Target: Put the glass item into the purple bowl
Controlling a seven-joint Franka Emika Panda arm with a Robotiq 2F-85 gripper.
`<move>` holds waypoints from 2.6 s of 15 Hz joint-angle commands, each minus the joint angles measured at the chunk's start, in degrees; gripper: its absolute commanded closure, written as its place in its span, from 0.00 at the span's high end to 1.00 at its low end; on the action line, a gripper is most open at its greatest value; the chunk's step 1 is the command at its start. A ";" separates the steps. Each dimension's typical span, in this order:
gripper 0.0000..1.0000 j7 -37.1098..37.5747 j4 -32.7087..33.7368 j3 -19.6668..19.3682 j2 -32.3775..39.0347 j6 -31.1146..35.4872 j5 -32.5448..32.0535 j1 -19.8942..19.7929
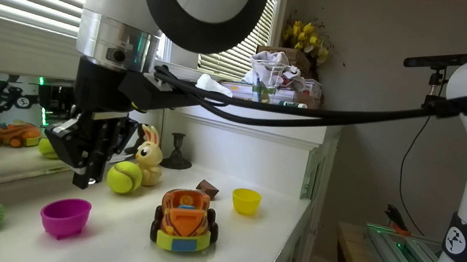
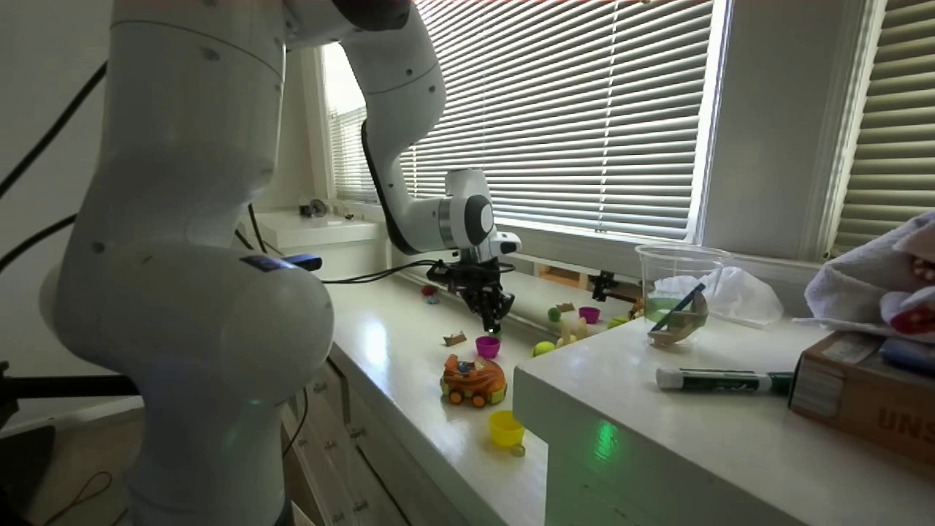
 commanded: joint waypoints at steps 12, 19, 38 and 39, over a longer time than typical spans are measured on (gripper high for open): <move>0.05 -1.85 -0.70 2.83 2.85 6.48 1.98 -2.50; 0.60 -3.29 -1.23 2.44 3.78 11.74 1.71 -1.90; 1.00 -0.82 -0.38 9.40 -17.60 -30.72 12.35 -4.56; 1.00 -0.68 -0.78 9.66 -18.00 -31.48 12.93 -4.92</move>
